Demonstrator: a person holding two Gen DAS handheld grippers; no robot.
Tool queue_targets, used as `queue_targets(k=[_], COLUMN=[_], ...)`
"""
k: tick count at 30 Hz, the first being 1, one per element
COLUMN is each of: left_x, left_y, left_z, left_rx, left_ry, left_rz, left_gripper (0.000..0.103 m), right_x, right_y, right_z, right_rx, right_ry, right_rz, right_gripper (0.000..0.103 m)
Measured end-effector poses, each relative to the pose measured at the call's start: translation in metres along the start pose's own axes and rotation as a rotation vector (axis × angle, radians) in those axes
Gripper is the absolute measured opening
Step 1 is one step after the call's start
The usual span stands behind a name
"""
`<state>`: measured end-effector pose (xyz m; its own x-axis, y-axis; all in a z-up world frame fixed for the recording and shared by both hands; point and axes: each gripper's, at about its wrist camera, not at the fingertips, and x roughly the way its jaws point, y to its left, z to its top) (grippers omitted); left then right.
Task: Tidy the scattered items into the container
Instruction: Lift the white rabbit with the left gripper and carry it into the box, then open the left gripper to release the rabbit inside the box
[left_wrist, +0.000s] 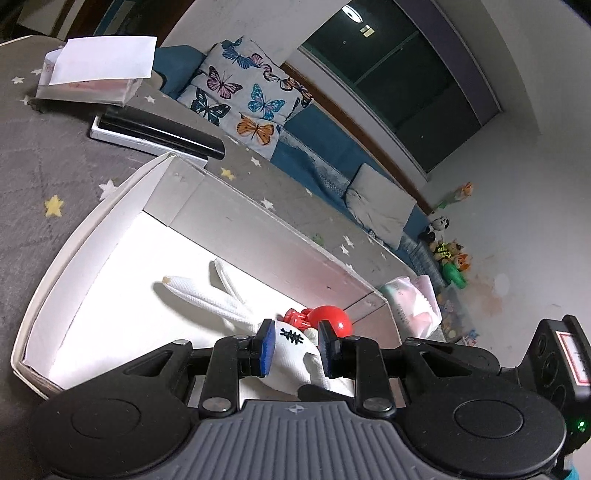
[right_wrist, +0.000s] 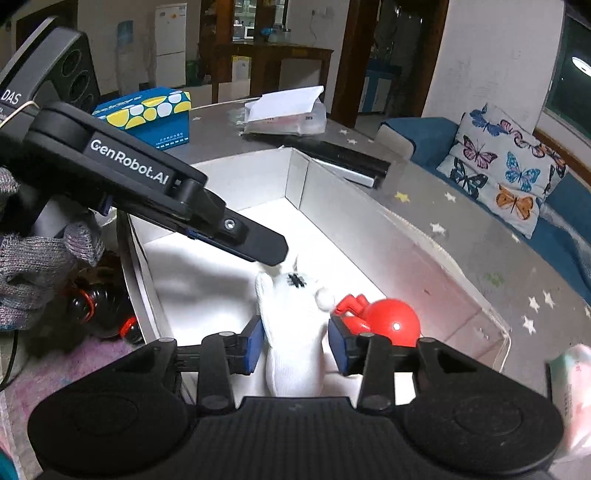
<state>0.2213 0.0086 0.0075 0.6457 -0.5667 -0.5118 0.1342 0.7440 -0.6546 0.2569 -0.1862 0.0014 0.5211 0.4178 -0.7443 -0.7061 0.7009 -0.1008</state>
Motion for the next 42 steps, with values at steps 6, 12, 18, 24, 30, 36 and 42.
queue_targets(k=[6, 12, 18, 24, 30, 36, 42], left_x=[-0.001, 0.000, 0.000, 0.001, 0.002, 0.003, 0.001], left_y=[-0.004, -0.010, -0.011, -0.013, -0.014, -0.014, -0.016], left_z=[-0.005, -0.009, -0.010, -0.012, -0.012, -0.013, -0.016], left_rx=[0.042, 0.092, 0.102, 0.123, 0.131, 0.153, 0.171], left_ry=[0.014, 0.033, 0.039, 0.041, 0.044, 0.049, 0.043], left_rz=[0.006, 0.033, 0.021, 0.034, 0.043, 0.044, 0.050], left_gripper=[0.026, 0.026, 0.026, 0.026, 0.026, 0.026, 0.027], right_x=[0.002, 0.002, 0.002, -0.005, 0.005, 0.020, 0.016], right_y=[-0.002, 0.004, 0.001, -0.021, -0.019, -0.016, -0.013], right_z=[0.001, 0.004, 0.007, 0.007, 0.007, 0.009, 0.008], right_rx=[-0.005, -0.077, -0.094, -0.028, -0.019, -0.045, -0.050], right_ry=[0.016, 0.054, 0.052, 0.058, 0.072, 0.063, 0.035], right_rz=[0.011, 0.021, -0.021, -0.038, -0.018, -0.105, -0.140], right_gripper=[0.041, 0.041, 0.043, 0.039, 0.030, 0.026, 0.029])
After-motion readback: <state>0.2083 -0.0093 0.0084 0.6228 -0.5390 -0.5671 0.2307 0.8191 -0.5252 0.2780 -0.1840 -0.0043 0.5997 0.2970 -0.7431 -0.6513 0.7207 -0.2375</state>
